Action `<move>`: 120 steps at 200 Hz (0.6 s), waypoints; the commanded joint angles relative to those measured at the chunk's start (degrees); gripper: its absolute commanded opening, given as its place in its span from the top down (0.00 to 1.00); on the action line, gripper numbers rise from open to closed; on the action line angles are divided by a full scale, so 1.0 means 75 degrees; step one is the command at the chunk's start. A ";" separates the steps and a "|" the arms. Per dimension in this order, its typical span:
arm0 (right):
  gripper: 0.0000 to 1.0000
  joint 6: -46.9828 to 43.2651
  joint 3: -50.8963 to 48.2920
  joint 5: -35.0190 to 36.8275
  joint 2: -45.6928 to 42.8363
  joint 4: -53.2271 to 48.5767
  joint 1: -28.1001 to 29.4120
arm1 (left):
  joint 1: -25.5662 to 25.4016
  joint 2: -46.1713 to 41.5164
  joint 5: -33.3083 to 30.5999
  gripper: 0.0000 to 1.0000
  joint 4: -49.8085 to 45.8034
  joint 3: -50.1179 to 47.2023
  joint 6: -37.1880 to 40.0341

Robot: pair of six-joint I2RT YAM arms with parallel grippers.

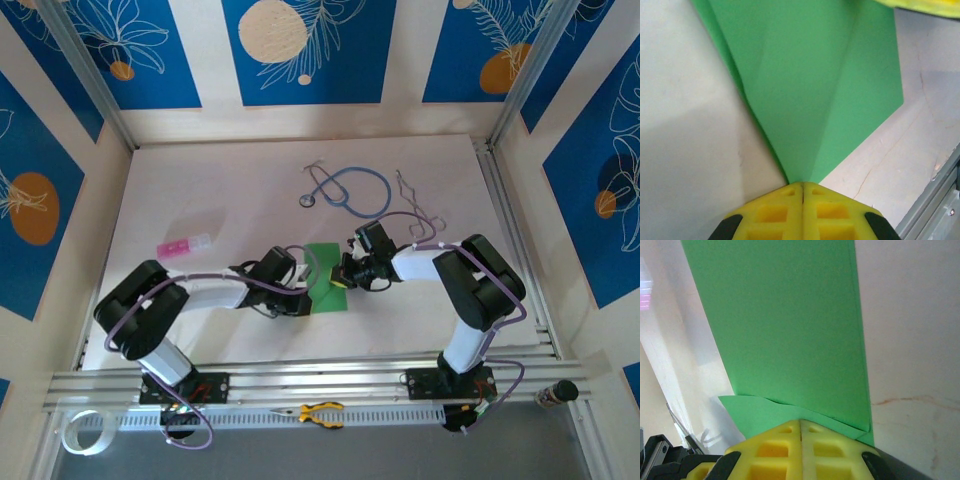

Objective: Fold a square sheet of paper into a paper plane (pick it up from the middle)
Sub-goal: Fold the triangle a second time at the center of the table.

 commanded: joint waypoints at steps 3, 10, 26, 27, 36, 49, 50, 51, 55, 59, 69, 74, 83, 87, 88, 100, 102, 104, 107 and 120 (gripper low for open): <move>1.00 -0.0068 -0.0162 0.0721 0.0342 -0.1071 -0.0039 | -0.0103 -0.0419 -0.0289 1.00 -0.0755 -0.0142 0.0196; 1.00 -0.0062 -0.0168 0.0705 0.0339 -0.1060 -0.0033 | -0.0097 -0.0588 -0.0362 1.00 -0.0694 -0.0110 0.0158; 1.00 -0.0055 -0.0139 0.0690 0.0348 -0.1055 -0.0039 | -0.0099 -0.0897 -0.0515 1.00 -0.0610 0.0021 0.0052; 1.00 -0.0058 -0.0136 0.0690 0.0353 -0.1051 -0.0039 | -0.0098 -0.0911 -0.0523 1.00 -0.0598 0.0032 0.0049; 1.00 -0.0053 -0.0126 0.0679 0.0345 -0.1059 -0.0027 | -0.0097 -0.1017 -0.0586 1.00 -0.0454 0.0115 -0.0038; 1.00 -0.0050 -0.0112 0.0667 0.0338 -0.1049 -0.0027 | -0.0092 -0.0984 -0.0648 0.99 -0.0241 0.0266 -0.0132; 1.00 -0.0056 -0.0111 0.0667 0.0343 -0.1048 -0.0027 | -0.0089 -0.0972 -0.0655 0.99 -0.0226 0.0283 -0.0143; 1.00 -0.0053 -0.0110 0.0667 0.0345 -0.1054 -0.0027 | -0.0081 -0.0960 -0.0652 0.99 -0.0207 0.0298 -0.0142; 1.00 -0.0050 -0.0100 0.0662 0.0344 -0.1052 -0.0027 | -0.0080 -0.0893 -0.0638 0.99 -0.0128 0.0355 -0.0158; 1.00 -0.0050 -0.0092 0.0668 0.0341 -0.1059 -0.0027 | -0.0077 -0.0808 -0.0602 0.98 -0.0036 0.0412 -0.0182; 1.00 -0.0050 -0.0080 0.0667 0.0351 -0.1059 -0.0027 | -0.0083 -0.0502 -0.0497 0.99 0.0131 0.0595 -0.0221; 1.00 -0.0050 -0.0075 0.0655 0.0354 -0.1059 -0.0026 | -0.0080 -0.0328 -0.0448 0.99 0.0170 0.0711 -0.0260; 1.00 -0.0061 -0.0063 0.0649 0.0361 -0.1069 -0.0027 | -0.0075 -0.0013 -0.0357 1.00 0.0268 0.0902 -0.0336; 1.00 -0.0061 -0.0054 0.0650 0.0368 -0.1070 -0.0027 | -0.0075 0.0103 -0.0317 1.00 0.0319 0.0963 -0.0368; 1.00 -0.0061 -0.0052 0.0652 0.0369 -0.1071 -0.0027 | -0.0080 0.0134 -0.0313 1.00 0.0329 0.0972 -0.0378; 1.00 -0.0052 -0.0059 0.0649 0.0372 -0.1071 -0.0026 | -0.0074 0.0424 -0.0384 1.00 0.0428 0.1071 -0.0495; 1.00 -0.0050 -0.0062 0.0647 0.0372 -0.1068 -0.0027 | -0.0074 0.0462 -0.0404 1.00 0.0432 0.1076 -0.0511; 1.00 -0.0044 -0.0062 0.0653 0.0377 -0.1059 -0.0027 | -0.0074 0.0492 -0.0436 1.00 0.0427 0.1090 -0.0515; 1.00 -0.0049 -0.0062 0.0644 0.0376 -0.1043 -0.0027 | -0.0081 0.0545 -0.0482 1.00 0.0431 0.1106 -0.0516; 1.00 -0.0049 -0.0059 0.0606 0.0362 -0.1020 -0.0027 | -0.0081 0.0734 -0.0749 1.00 0.0132 0.1187 -0.0483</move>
